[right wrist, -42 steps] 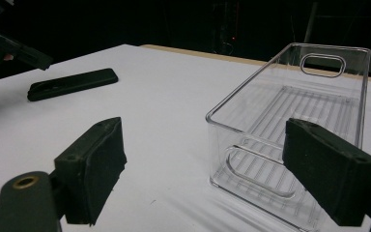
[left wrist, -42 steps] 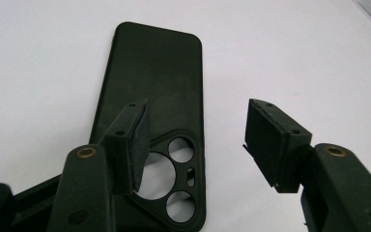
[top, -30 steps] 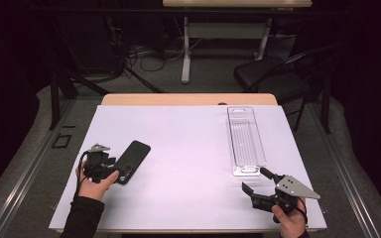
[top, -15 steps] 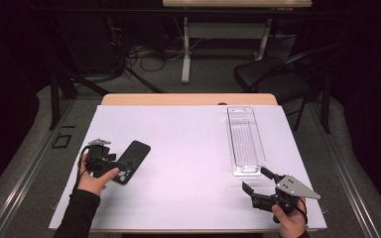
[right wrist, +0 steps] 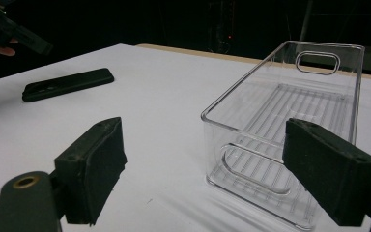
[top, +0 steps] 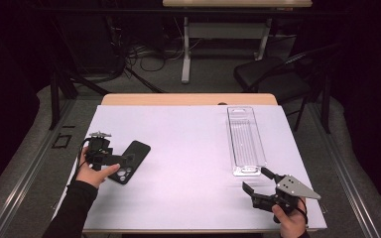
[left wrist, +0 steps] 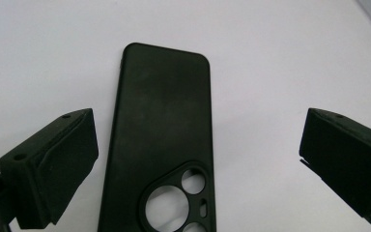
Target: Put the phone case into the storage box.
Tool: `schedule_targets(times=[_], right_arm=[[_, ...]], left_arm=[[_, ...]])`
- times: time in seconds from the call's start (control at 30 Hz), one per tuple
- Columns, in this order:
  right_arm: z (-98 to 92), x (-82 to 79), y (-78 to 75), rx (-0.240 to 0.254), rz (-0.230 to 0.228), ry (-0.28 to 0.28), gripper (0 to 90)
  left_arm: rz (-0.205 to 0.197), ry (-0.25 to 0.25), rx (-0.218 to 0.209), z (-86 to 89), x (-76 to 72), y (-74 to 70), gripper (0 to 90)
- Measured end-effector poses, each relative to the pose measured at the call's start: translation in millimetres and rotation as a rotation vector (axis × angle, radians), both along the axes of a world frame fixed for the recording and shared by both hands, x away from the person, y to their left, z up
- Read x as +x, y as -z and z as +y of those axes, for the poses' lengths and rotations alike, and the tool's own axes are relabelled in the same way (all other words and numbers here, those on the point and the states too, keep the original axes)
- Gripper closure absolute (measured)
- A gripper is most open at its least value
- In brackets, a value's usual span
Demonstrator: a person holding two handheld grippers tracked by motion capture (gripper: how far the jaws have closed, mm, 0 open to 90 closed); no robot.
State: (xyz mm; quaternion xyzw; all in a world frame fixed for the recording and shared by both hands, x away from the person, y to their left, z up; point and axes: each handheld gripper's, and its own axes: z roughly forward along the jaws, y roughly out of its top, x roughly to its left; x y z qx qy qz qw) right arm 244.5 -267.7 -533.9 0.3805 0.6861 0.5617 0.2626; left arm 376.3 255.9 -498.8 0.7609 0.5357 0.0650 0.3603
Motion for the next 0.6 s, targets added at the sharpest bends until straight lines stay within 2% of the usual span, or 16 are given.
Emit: schedule_targets(times=[0.17,0.27,0.37,0.6], right_arm=[[0.1,-0.2,-0.1,-0.001,-0.001,-0.001,14.5],[0.1,-0.1,-0.1,-0.001,-0.001,-0.001,14.5],[0.1,-0.1,-0.1,-0.003,0.000,-0.002,14.5],[0.4,0.3,0.4,-0.005,0.003,-0.003,14.5]], left_arm=[[0.001,0.010,0.011,-0.1,3.3,-4.4,0.6],[0.010,0.025,0.034,0.3,6.1,-7.2,0.9],[0.000,0.025,0.062,0.3,8.1,-8.6,1.0],[0.034,0.040,0.061,-0.7,14.3,-11.7,1.0]])
